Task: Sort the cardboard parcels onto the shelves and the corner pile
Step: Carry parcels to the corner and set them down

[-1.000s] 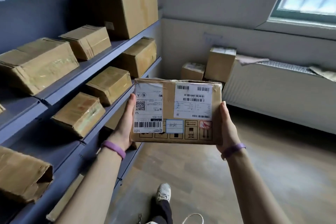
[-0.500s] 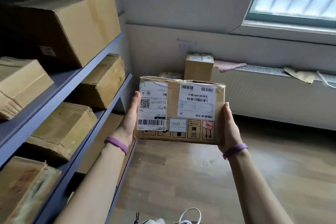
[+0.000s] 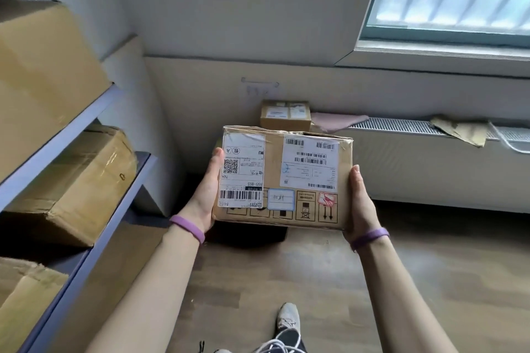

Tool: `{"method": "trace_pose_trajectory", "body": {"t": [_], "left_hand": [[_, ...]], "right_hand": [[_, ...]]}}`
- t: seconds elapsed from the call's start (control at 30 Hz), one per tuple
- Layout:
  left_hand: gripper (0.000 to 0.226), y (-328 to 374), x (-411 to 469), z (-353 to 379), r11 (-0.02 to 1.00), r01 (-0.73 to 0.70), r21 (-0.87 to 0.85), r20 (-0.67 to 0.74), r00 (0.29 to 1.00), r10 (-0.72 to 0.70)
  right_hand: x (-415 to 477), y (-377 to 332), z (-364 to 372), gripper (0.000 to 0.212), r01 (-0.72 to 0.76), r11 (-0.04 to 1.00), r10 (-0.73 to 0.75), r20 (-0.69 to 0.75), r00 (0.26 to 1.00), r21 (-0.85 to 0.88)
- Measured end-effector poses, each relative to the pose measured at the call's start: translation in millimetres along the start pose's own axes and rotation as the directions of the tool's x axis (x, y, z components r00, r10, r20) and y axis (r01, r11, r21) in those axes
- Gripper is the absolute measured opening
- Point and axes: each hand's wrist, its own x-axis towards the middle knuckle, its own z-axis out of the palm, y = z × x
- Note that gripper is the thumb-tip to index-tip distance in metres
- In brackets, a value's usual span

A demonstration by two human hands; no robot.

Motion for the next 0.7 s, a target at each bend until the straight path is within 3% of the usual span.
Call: {"method": "trace_pose_trajectory", "body": {"t": [0.23,0.7], "left_hand": [[0.068,19,114,37,0.996,0.073,-0.05,-0.016,0.997,-0.074],[0.067,26,278,46,0.972,0.225,-0.069,0.008,0.974,-0.225]], "right_hand": [[107,-60,-10,0.066,-0.061,0.997,0.063,0.04,0.997,-0.053],[256,-88,-7,0.061,-0.189,0.979,0.181,-0.098,0.979,-0.081]]}}
